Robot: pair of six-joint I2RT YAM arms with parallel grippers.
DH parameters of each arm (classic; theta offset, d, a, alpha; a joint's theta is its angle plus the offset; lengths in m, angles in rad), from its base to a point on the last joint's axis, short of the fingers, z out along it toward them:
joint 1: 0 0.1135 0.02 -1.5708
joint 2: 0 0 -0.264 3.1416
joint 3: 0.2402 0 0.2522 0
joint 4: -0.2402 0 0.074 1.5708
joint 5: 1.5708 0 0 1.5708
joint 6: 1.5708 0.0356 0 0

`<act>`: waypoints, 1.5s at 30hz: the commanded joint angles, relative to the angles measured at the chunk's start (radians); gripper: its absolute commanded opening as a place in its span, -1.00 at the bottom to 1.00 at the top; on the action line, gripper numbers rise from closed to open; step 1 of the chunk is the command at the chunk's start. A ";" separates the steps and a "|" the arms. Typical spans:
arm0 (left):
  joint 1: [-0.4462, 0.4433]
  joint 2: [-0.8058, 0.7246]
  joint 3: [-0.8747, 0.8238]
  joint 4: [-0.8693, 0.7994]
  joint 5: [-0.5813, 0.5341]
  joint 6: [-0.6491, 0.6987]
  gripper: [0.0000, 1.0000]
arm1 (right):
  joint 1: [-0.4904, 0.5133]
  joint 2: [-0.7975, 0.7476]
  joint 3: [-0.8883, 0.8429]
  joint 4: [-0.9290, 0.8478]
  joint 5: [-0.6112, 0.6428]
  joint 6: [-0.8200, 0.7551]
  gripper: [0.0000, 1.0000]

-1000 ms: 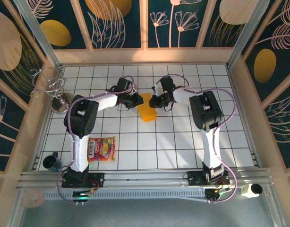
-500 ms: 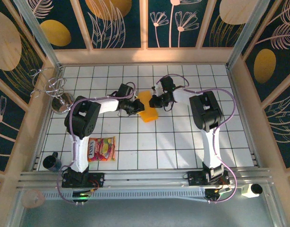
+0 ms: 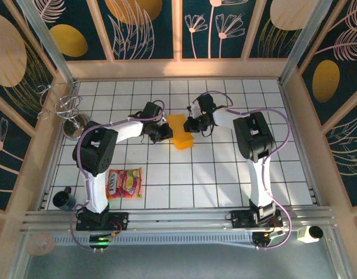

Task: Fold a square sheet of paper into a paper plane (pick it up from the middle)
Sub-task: First fold the square sheet of paper in half at the center of the table.

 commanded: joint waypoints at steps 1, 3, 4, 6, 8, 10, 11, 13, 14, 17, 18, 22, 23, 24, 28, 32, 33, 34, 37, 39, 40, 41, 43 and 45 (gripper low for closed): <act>-0.013 -0.048 -0.018 0.134 0.098 -0.092 -0.71 | -0.030 0.108 -0.090 -0.188 0.206 0.012 -0.87; -0.026 -0.043 -0.039 0.201 0.131 -0.140 -0.71 | -0.031 0.106 -0.094 -0.187 0.205 0.013 -0.87; -0.033 -0.035 -0.043 0.213 0.137 -0.154 -0.71 | -0.031 0.106 -0.093 -0.185 0.204 0.014 -0.87; -0.043 -0.019 -0.042 0.213 0.138 -0.162 -0.71 | -0.029 0.108 -0.096 -0.184 0.202 0.015 -0.87; -0.050 -0.006 -0.040 0.202 0.140 -0.163 -0.71 | -0.030 0.109 -0.097 -0.184 0.203 0.015 -0.87; -0.055 0.005 -0.038 0.179 0.136 -0.158 -0.71 | -0.031 0.110 -0.096 -0.184 0.203 0.017 -0.87; -0.057 0.011 -0.038 0.159 0.132 -0.150 -0.70 | -0.031 0.109 -0.097 -0.185 0.204 0.018 -0.87; -0.057 0.021 -0.045 0.118 0.121 -0.128 -0.70 | -0.029 0.109 -0.094 -0.187 0.204 0.018 -0.87; -0.057 0.025 -0.049 0.089 0.107 -0.110 -0.70 | -0.031 0.109 -0.094 -0.187 0.206 0.018 -0.87; -0.057 0.033 -0.053 0.001 0.055 -0.057 -0.70 | -0.032 0.109 -0.094 -0.188 0.207 0.017 -0.87; -0.057 0.034 -0.056 -0.015 0.041 -0.046 -0.70 | -0.031 0.110 -0.093 -0.188 0.207 0.019 -0.87; -0.057 0.025 -0.076 -0.070 -0.013 -0.009 -0.70 | -0.032 0.109 -0.094 -0.188 0.212 0.020 -0.87; -0.057 0.020 -0.082 -0.085 -0.031 -0.001 -0.71 | -0.032 0.108 -0.094 -0.188 0.213 0.021 -0.87; -0.055 0.008 -0.091 -0.102 -0.059 0.009 -0.72 | -0.032 0.108 -0.094 -0.190 0.215 0.021 -0.87; -0.053 -0.057 -0.118 -0.118 -0.105 0.030 -0.72 | -0.035 0.103 -0.096 -0.188 0.217 0.021 -0.87; -0.054 -0.125 -0.110 -0.019 -0.041 -0.008 -0.72 | -0.034 0.105 -0.096 -0.187 0.217 0.020 -0.87; -0.054 -0.134 -0.109 0.021 -0.019 -0.028 -0.73 | -0.034 0.104 -0.098 -0.186 0.217 0.020 -0.87; -0.055 -0.138 -0.110 0.066 0.002 -0.053 -0.73 | -0.035 0.102 -0.099 -0.185 0.217 0.022 -0.87; -0.057 -0.103 -0.109 0.179 0.069 -0.127 -0.74 | -0.035 0.102 -0.103 -0.184 0.217 0.024 -0.87; -0.060 -0.063 -0.093 0.212 0.098 -0.154 -0.73 | -0.035 0.101 -0.106 -0.182 0.217 0.025 -0.87; -0.061 -0.043 -0.081 0.212 0.100 -0.157 -0.74 | -0.035 0.100 -0.106 -0.183 0.217 0.026 -0.87; -0.064 -0.030 -0.069 0.203 0.100 -0.157 -0.73 | -0.035 0.100 -0.106 -0.184 0.217 0.026 -0.88; -0.071 -0.009 -0.051 0.185 0.106 -0.143 -0.73 | -0.035 0.099 -0.107 -0.184 0.218 0.026 -0.88; -0.077 0.008 -0.046 0.160 0.114 -0.128 -0.72 | -0.035 0.101 -0.107 -0.185 0.218 0.026 -0.88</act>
